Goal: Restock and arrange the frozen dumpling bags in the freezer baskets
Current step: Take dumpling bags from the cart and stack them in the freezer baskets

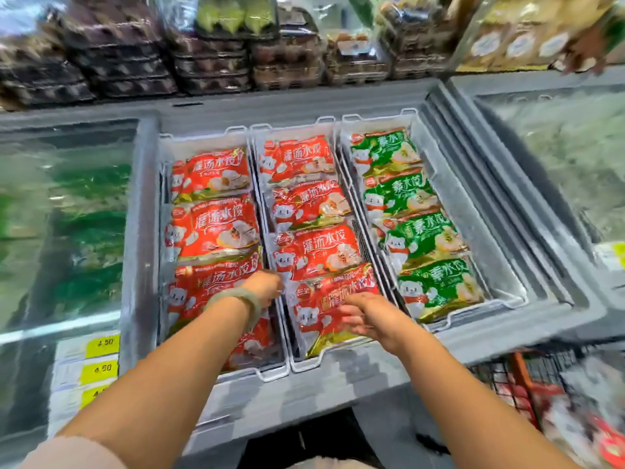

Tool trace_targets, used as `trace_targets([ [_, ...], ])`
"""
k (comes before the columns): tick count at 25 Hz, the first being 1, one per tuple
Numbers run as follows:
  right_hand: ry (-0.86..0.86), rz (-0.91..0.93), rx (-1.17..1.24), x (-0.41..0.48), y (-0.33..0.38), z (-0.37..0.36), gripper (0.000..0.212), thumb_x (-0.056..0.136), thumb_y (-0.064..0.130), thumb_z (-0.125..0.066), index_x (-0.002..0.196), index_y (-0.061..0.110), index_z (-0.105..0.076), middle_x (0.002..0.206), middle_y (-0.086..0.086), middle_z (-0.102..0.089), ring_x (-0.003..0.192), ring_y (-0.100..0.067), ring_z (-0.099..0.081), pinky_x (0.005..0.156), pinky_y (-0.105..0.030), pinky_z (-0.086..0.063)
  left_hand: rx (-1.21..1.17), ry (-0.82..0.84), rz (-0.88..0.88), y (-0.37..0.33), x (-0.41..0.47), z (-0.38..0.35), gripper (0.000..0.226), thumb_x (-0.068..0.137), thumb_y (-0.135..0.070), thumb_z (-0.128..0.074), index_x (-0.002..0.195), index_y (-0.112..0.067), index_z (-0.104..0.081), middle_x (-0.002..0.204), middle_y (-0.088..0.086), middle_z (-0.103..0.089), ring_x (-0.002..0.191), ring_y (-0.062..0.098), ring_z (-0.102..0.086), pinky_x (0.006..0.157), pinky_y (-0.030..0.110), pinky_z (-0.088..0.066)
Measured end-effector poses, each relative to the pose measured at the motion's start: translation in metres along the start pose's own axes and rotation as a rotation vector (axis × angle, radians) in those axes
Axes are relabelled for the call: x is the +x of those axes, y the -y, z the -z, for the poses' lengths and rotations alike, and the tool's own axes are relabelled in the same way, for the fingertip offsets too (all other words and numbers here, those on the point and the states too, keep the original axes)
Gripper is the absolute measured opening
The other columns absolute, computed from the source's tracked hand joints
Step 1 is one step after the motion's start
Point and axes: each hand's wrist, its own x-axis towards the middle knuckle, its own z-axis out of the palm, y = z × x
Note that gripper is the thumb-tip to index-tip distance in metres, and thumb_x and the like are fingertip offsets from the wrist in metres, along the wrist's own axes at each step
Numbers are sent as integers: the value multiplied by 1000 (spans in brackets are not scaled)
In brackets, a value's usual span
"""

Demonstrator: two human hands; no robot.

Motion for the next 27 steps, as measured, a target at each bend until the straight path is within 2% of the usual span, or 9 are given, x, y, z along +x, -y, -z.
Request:
trace_targets([
  [3,-120,13,173,-24,-27,53,12,94,24,-49,87,23,-58,67,4,-62,66,-12,-57,57,-22,-43,44,78,-78,-25,-20,-41,24,98,-9,-44,76,-18,-49,76,0,-51,64,12,-51,57,21,-44],
  [8,-230,35,420,-61,-75,141,23,97,21,-41,75,24,-46,56,4,-47,44,-6,-42,43,-15,-29,229,200,-164,-60,-48,-132,23,98,-11,-44,77,-16,-50,74,0,-50,64,12,-49,63,22,-43],
  [11,-320,4,406,-83,-107,192,18,98,23,-42,84,22,-53,74,2,-58,60,-10,-52,52,-20,-35,241,277,-193,-75,-62,-196,25,97,-7,-44,74,-15,-49,74,3,-50,65,14,-49,69,25,-45],
  [13,-360,-12,410,-98,-130,230,14,97,24,-44,89,20,-55,80,2,-61,64,-12,-54,53,-21,-37,238,317,-179,-81,-73,-244,26,97,-6,-44,75,-17,-49,76,2,-51,66,13,-49,65,22,-42],
  [16,-411,4,457,-121,-170,295,11,95,23,-49,94,15,-57,78,0,-62,62,-12,-55,45,-18,-37,292,336,-202,-85,-92,-326,21,99,-11,-41,81,-19,-50,77,-3,-51,66,9,-48,63,19,-37],
  [19,-458,11,518,-145,-212,355,14,93,22,-52,92,12,-62,70,2,-67,55,-13,-60,50,-20,-35,335,400,-198,-83,-110,-406,20,100,-15,-40,83,-19,-50,76,-3,-51,64,8,-46,62,19,-33],
  [21,-504,2,554,-157,-240,385,18,94,23,-50,94,12,-64,72,3,-71,61,-12,-67,57,-24,-41,382,453,-175,-78,-123,-449,23,99,-15,-43,78,-21,-51,75,-2,-53,65,10,-47,62,19,-32],
  [24,-556,-38,665,-167,-277,419,25,97,21,-46,115,9,-56,94,-6,-65,79,-20,-60,68,-30,-47,480,514,-158,-73,-136,-507,21,99,-13,-42,82,-21,-51,78,-2,-55,65,8,-49,58,17,-35],
  [27,-583,-67,748,-172,-305,433,25,97,19,-45,117,7,-55,88,-6,-63,68,-17,-56,59,-26,-44,615,535,-159,-66,-137,-552,15,102,-21,-38,98,-19,-52,83,-2,-58,69,9,-50,57,19,-32],
])
